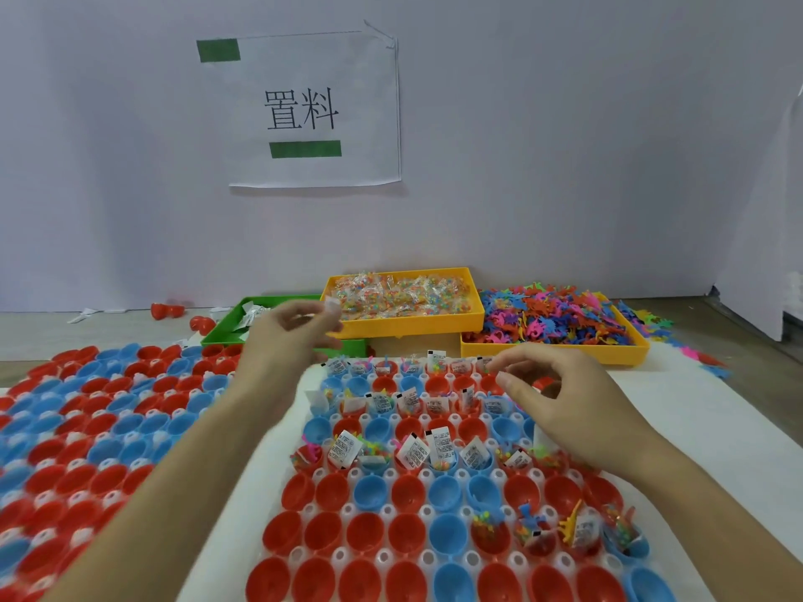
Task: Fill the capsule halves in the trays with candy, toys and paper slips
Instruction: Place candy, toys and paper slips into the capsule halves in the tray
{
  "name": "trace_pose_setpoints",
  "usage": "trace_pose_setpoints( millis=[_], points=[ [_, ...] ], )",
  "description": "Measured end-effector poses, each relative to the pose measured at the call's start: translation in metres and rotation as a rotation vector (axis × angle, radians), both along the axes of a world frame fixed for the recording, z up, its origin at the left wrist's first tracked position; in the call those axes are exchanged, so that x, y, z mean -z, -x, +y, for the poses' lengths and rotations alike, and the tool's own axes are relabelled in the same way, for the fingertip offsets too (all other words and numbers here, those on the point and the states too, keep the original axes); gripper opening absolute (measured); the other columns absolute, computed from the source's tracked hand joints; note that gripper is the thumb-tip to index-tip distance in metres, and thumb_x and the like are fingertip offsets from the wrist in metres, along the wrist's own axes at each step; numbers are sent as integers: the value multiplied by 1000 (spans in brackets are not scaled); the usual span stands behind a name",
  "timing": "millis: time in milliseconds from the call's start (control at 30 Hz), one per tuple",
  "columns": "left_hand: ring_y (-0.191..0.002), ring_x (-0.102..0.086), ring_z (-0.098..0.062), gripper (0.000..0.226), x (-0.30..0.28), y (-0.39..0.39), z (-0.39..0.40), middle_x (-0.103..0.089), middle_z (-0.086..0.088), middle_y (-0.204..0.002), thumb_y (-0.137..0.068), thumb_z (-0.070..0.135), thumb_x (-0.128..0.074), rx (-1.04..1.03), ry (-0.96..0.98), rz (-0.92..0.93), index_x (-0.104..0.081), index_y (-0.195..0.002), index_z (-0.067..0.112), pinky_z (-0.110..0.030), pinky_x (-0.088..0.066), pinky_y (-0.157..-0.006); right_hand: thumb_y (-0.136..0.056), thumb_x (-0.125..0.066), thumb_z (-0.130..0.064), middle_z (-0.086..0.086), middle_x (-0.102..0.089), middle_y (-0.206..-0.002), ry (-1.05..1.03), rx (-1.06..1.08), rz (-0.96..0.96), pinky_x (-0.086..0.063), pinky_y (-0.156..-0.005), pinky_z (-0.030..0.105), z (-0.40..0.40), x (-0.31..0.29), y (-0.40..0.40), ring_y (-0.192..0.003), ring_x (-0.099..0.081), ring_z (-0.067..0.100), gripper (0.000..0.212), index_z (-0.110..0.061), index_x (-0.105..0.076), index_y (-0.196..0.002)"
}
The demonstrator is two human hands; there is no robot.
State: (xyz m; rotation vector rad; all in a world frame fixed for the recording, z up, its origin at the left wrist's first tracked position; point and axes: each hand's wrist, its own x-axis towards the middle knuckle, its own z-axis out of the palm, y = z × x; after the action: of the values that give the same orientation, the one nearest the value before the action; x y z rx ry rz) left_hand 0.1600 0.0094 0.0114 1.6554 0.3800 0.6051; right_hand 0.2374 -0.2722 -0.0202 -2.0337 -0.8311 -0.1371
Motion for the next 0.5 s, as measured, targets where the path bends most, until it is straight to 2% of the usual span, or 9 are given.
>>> trace_pose_setpoints(
  millis=[100,167,233,367,500],
  points=[
    [-66,-65,-10,23,5,31,-40,-73,1,-80,-73,36,-75,259,-140,64,-71,-88,19,-26,-57,-68,-92,-69,-21,-19,-72,-87,-27,-62,29,-52,-71,15,2,-5,8,-87,-67,2,19,-39,-73,-96],
    [-67,-66,-12,17,8,38,-59,-74,-3,-79,-74,26,-79,432,-202,97,-70,-84,16,-25,-56,-66,-91,-70,-23,-16,-74,-90,-36,-161,87,-56,-74,20,4,-10,14,-86,-70,6,15,-37,-75,-97],
    [-66,-64,-16,14,13,40,-72,-72,-6,-76,-77,18,-80,530,-257,76,-69,-81,11,-31,-53,-65,-90,-71,-30,-10,-76,-92,-35,-282,168,-59,-79,26,5,-16,22,-87,-73,10,12,-36,-75,-100],
    [-63,-60,-14,14,23,43,-83,-68,-5,-71,-81,15,-80,577,-353,30,-66,-77,14,-39,-50,-61,-85,-77,-34,-6,-76,-90,2,-375,186,-61,-79,36,9,-21,32,-85,-74,14,11,-31,-76,-96],
    [-57,-54,-6,18,27,46,-85,-65,3,-65,-80,20,-81,510,-439,9,-65,-72,17,-23,-44,-56,-85,-78,-23,-3,-76,-82,8,-371,156,-61,-74,33,13,-21,36,-77,-73,13,1,-23,-77,-85]
  ],
)
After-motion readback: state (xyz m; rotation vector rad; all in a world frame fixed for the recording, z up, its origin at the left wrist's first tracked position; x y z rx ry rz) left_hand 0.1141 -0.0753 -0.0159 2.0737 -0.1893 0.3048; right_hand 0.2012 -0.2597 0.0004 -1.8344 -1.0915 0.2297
